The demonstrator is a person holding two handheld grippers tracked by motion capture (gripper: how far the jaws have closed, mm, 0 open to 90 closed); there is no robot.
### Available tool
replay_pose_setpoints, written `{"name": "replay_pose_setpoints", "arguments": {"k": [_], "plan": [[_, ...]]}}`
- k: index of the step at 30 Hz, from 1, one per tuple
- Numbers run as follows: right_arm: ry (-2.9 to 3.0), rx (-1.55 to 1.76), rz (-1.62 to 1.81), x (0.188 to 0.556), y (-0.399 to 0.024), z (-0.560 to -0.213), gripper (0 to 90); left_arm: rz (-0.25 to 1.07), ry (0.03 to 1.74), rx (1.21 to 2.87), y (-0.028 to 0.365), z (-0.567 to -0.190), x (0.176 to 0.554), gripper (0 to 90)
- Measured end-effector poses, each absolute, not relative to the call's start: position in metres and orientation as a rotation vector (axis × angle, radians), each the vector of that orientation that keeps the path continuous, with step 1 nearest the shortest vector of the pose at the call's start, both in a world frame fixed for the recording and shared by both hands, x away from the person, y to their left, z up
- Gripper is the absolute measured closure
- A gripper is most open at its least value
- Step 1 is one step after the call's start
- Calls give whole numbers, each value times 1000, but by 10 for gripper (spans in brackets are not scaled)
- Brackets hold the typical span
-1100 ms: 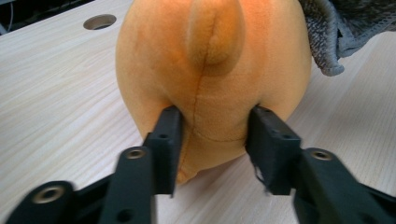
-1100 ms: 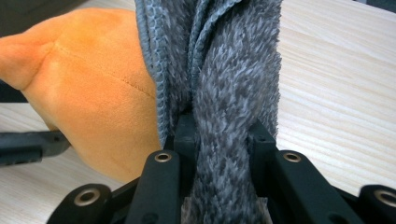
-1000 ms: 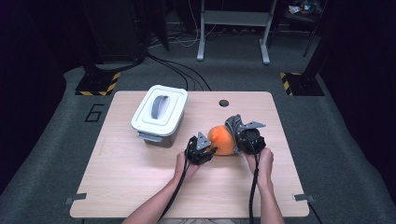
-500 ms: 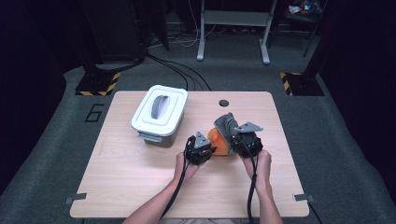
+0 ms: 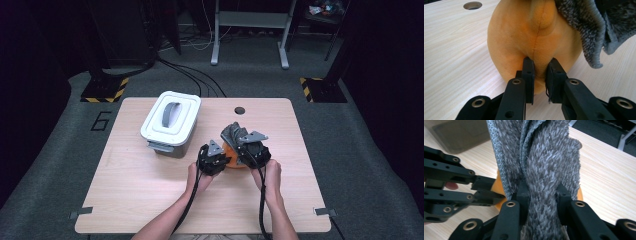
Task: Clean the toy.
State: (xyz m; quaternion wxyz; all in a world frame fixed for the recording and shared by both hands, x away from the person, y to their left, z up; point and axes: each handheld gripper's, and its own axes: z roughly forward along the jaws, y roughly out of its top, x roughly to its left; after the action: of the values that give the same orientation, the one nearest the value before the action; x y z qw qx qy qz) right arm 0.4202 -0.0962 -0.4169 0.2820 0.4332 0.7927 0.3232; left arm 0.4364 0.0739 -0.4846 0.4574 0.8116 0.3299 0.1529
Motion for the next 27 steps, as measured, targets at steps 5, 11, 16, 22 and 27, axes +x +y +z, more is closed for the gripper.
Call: {"name": "replay_pose_setpoints", "arguments": {"k": [5,11,16,22,27], "plan": [[2095,1217,856,422,-112,-420,715,377,809,2000,75,-485,437,782],[2071,1309,856,428,-135,-432,714,378,812,2000,74,-486,436,779],[2083,1402,888,436,-155,-445,706,381,812,1997,74,-486,436,777],[2072,1488,852,442,-168,-459,710,382,807,1997,74,-488,436,776],[2078,1530,830,446,-172,-468,710,382,808,1994,75,-488,435,776]]}}
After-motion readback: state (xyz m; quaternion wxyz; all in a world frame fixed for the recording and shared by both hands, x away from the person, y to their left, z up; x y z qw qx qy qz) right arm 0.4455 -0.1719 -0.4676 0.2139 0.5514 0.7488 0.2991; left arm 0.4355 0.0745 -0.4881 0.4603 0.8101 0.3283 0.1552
